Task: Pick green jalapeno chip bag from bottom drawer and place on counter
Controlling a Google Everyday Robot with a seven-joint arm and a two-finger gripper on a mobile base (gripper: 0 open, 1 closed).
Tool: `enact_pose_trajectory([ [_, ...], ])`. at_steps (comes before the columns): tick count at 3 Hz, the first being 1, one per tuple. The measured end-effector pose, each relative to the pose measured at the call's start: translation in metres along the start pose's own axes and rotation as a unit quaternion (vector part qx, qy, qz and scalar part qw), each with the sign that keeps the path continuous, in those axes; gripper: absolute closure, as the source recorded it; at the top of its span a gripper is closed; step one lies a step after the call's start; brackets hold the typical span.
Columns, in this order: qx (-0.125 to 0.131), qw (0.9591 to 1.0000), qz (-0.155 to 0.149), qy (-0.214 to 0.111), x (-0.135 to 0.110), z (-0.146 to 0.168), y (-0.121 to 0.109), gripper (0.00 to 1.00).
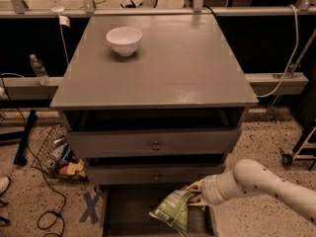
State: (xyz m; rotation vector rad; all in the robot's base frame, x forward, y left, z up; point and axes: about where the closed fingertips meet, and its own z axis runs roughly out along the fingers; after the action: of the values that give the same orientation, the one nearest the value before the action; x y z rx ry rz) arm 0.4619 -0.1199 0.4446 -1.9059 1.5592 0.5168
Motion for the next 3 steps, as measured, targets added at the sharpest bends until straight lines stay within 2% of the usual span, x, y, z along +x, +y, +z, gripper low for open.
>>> enact_pose_trajectory([
  [1,0.000,1.0000,0.000,0.000,0.000,0.000,0.000,1.00],
  [2,0.002,0.9996,-0.021,-0.018,-0.012,-0.012,-0.008,1.00],
  [3,0.017,0.9977,-0.055,-0.035,-0.036,-0.042,-0.026,1.00],
])
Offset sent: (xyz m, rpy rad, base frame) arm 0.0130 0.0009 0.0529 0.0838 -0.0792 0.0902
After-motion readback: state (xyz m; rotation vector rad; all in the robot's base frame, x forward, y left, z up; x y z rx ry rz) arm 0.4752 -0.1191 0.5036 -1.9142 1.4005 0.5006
